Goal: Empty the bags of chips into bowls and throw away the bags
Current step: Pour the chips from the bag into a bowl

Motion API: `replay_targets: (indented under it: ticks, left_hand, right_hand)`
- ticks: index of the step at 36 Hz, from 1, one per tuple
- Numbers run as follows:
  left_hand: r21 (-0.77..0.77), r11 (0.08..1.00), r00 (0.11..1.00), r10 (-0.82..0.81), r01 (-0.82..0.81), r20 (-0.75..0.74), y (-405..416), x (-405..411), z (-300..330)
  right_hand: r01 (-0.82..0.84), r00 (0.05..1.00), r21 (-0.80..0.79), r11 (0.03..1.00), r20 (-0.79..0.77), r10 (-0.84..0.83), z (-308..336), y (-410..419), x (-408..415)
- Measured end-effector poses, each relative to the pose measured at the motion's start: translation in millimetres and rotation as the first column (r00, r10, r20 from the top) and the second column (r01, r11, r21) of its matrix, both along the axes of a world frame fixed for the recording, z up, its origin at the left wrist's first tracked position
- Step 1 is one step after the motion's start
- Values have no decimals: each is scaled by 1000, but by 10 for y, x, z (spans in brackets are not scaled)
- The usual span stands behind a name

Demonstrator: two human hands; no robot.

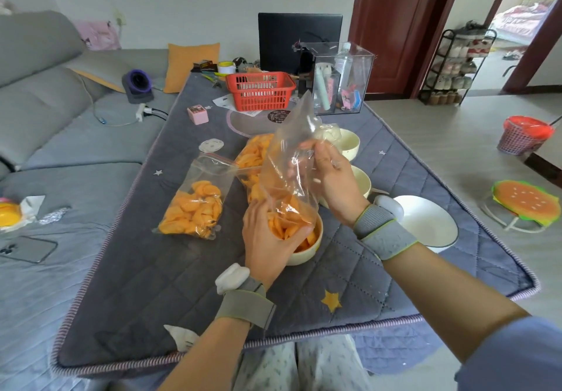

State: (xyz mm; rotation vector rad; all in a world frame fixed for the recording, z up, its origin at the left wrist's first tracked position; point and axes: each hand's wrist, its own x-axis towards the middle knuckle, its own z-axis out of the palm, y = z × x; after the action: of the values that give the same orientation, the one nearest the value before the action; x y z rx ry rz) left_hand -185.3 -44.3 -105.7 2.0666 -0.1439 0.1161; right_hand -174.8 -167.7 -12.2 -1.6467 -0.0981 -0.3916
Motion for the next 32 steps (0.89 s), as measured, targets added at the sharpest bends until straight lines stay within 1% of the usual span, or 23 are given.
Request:
replay_targets:
  ticks: [3, 8, 10, 13, 15, 17, 19, 21, 24, 26, 28, 30, 32]
  left_hand:
    - [-68, 998, 1000, 4, -3, 23, -16, -40, 58]
    - [-114, 993, 1000, -11, 11, 3, -16, -38, 70]
    - [-39, 999, 999, -1, 2, 37, -18, -40, 68]
    - [-2, 999, 981, -53, 54, 186, 31, -65, 70]
    - [46, 994, 956, -105, 96, 275, 68, -67, 63]
    - [95, 991, 932, -122, 95, 341, 93, -41, 35]
    - [135, 986, 919, -141, 97, 367, 103, -17, 26]
    - [192, 975, 917, -176, 112, 357, 106, -13, 5]
    - [271, 952, 912, -232, 142, 338, 102, -18, -20]
    - [289, 945, 909, -251, 155, 334, 93, -26, -31]
    - [259, 953, 914, -241, 159, 326, 92, -41, -28]
    - [204, 968, 918, -211, 148, 336, 92, -36, -2]
    - [174, 976, 916, -188, 133, 354, 107, -17, 34]
  right_hand:
    - [13, 1000, 96, 995, -27, -10, 49, 16, -9]
    - [24, 999, 81, 996, -28, -22, 38, -9, -11]
    - [52, 999, 89, 995, -15, -51, 40, -44, -21]
    - [92, 996, 203, 975, 0, -93, 107, -126, -25]
    - [58, 998, 177, 982, -2, -58, 125, -166, -34]
    - [51, 999, 175, 983, -5, -51, 129, -215, -43]
    - [104, 995, 244, 964, -15, -104, 158, -320, -28]
    - [182, 983, 316, 931, -34, -180, 192, -501, 9]
    - [332, 943, 366, 869, -120, -310, 217, -821, 67]
    - [443, 896, 363, 820, -156, -415, 212, -1031, 104]
    - [553, 832, 322, 768, -161, -531, 192, -1234, 145]
    - [667, 745, 188, 721, -150, -650, 180, -1415, 189]
    - [733, 677, 34, 679, -128, -724, 147, -1545, 231]
